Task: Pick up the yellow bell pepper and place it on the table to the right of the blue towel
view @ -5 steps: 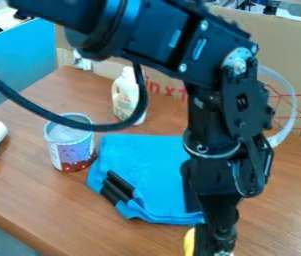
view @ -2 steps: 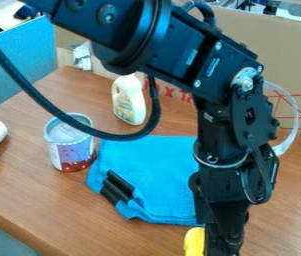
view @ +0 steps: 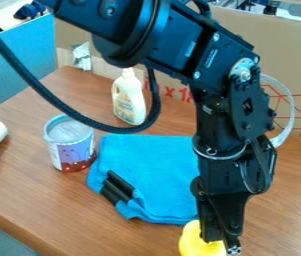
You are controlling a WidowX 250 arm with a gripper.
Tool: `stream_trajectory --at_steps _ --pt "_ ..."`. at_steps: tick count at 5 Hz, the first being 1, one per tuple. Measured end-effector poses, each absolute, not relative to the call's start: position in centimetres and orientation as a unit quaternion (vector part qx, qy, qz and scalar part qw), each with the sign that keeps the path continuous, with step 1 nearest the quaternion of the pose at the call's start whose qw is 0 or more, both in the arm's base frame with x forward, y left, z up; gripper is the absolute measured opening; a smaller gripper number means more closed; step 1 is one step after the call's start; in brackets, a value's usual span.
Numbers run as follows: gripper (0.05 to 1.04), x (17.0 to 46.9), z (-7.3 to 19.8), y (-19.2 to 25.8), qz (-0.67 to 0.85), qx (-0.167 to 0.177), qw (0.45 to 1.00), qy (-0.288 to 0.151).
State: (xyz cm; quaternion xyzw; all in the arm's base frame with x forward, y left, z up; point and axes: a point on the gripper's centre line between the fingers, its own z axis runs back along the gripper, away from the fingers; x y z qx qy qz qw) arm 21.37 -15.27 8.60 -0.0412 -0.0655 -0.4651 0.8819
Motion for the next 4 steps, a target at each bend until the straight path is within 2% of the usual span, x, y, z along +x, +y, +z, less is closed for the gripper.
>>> stream_trajectory --at_steps 1,2,3,4 --pt "0.113 21.8 8.7 -14.9 -0.453 -0.061 0.887 -0.072" --pt "0.102 22.1 8.8 -14.0 -0.448 -0.056 0.89 -0.067" --pt "0.102 24.6 10.9 -13.2 -0.466 -0.063 0.877 -0.101" --pt "0.102 27.6 14.0 -13.5 -0.501 -0.061 0.848 -0.164"
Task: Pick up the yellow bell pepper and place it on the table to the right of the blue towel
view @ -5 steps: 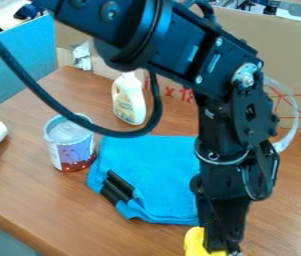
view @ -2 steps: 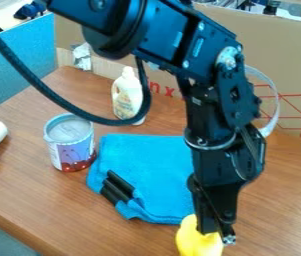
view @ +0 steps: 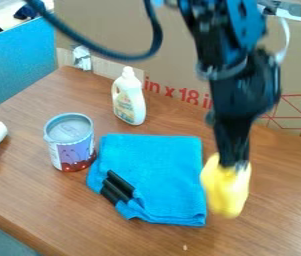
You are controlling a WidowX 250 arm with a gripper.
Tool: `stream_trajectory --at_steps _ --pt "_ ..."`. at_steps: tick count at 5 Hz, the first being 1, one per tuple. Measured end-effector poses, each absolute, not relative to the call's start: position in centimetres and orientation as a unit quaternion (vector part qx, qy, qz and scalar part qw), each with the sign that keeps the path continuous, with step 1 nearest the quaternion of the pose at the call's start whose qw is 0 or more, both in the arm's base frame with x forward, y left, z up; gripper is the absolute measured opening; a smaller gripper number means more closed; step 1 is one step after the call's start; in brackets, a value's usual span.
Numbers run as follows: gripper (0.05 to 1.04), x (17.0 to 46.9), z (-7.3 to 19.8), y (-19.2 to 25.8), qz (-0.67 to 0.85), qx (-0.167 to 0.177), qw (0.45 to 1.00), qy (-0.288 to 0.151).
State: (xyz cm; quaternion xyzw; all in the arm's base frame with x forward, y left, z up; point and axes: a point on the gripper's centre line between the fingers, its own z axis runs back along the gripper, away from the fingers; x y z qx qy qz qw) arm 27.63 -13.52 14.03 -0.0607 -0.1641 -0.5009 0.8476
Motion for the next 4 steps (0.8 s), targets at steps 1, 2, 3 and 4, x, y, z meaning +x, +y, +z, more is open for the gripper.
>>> stream_trajectory --at_steps 1,2,3,4 --pt "0.102 29.7 15.7 -14.0 -0.527 -0.049 0.826 -0.193" --pt "0.102 33.2 15.3 -14.4 -0.507 -0.017 0.841 -0.188" --pt "0.102 36.4 14.5 -15.6 -0.493 -0.004 0.849 -0.191" --pt "0.102 37.7 13.0 -16.4 -0.499 -0.005 0.849 -0.172"
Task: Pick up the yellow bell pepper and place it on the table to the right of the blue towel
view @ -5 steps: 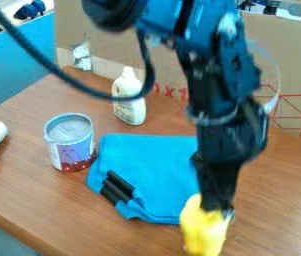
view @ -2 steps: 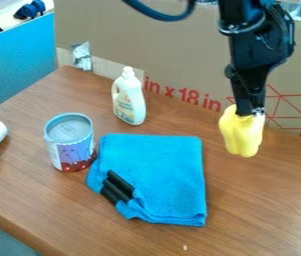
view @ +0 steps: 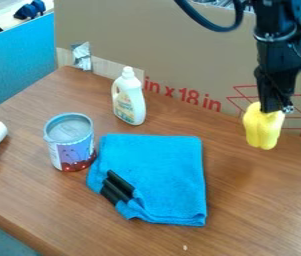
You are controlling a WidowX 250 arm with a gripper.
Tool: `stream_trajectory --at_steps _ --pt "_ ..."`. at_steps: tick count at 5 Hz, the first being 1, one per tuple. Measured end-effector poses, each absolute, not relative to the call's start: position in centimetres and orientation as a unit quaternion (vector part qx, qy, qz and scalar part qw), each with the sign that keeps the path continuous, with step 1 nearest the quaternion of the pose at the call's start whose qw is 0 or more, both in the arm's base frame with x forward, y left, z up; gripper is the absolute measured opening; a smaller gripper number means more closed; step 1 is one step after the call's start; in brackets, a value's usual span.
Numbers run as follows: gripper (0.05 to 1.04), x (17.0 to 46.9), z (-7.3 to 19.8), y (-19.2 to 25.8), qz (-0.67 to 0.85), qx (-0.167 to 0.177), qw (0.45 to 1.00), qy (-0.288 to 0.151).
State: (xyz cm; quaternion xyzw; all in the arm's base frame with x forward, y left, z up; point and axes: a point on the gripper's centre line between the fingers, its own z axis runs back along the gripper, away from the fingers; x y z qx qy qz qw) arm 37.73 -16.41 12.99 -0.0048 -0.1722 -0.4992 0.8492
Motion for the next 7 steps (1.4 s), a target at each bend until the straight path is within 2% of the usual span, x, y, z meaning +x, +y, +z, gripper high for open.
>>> stream_trajectory --at_steps 2,3,4,5,6,7 --pt "0.102 37.1 10.8 -16.9 -0.501 0.042 0.855 -0.123" --pt "0.102 36.8 10.6 -16.9 -0.495 0.041 0.86 -0.114" --pt "0.102 37.0 11.6 -16.6 -0.462 0.059 0.879 -0.1" --pt "0.137 36.7 10.7 -17.9 -0.45 0.045 0.889 -0.062" --pt "0.338 37.9 9.9 -17.2 -0.476 0.007 0.879 -0.036" --pt "0.618 38.1 9.5 -16.6 -0.467 -0.005 0.884 -0.03"
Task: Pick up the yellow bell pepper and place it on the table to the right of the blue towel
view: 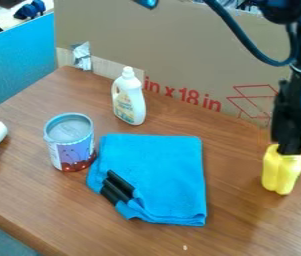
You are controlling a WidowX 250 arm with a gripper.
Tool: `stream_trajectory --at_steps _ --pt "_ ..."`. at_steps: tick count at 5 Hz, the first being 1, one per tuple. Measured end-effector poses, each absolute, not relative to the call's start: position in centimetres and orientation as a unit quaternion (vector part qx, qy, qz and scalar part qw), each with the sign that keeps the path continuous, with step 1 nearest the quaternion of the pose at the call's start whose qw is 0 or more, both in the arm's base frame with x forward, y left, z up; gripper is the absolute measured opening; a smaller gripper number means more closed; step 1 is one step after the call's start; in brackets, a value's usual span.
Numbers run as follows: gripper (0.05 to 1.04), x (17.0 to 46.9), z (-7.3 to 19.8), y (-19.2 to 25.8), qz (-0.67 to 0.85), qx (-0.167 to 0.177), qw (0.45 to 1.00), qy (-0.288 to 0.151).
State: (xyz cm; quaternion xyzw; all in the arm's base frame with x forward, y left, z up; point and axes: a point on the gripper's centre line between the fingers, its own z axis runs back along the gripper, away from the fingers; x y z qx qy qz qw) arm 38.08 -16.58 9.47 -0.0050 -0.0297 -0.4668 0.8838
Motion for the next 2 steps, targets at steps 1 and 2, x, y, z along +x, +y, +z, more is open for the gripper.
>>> stream_trajectory --at_steps 1,2 --pt "0.92 38.34 9.48 -15.9 -0.462 -0.012 0.886 -0.03" --pt "1.01 38.59 9.32 -15.43 -0.458 -0.013 0.888 -0.034"
